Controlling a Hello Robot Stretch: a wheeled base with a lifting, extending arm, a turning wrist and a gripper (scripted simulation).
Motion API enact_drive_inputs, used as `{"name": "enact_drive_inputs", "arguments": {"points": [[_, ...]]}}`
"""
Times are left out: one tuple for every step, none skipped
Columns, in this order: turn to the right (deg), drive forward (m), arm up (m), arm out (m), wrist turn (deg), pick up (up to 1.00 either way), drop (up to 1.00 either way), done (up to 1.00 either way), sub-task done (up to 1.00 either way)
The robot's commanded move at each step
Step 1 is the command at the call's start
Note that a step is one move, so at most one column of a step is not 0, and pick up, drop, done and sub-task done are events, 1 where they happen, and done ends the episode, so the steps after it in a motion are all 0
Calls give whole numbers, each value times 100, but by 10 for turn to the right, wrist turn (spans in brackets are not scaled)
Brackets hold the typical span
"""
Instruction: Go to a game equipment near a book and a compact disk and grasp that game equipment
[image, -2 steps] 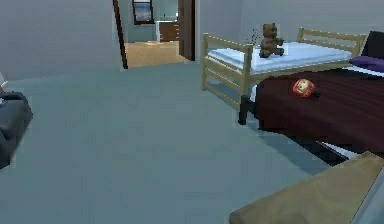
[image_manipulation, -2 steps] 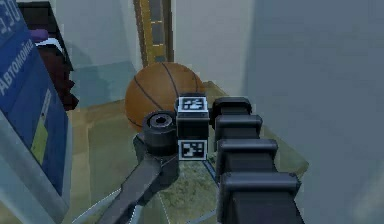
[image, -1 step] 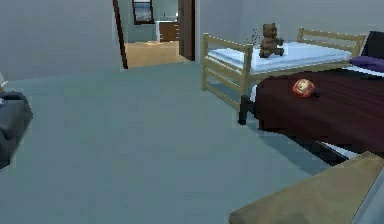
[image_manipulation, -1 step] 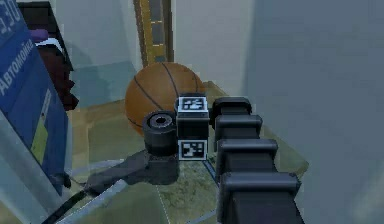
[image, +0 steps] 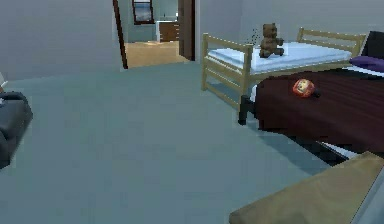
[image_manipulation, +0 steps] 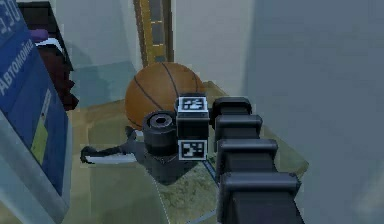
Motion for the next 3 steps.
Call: {"name": "enact_drive_inputs", "arguments": {"points": [[0, 0, 0, 0, 330, 0, 0, 0, 0], [0, 0, 0, 0, 0, 100, 0, 0, 0], [0, 0, 0, 0, 0, 0, 0, 100, 0]]}}
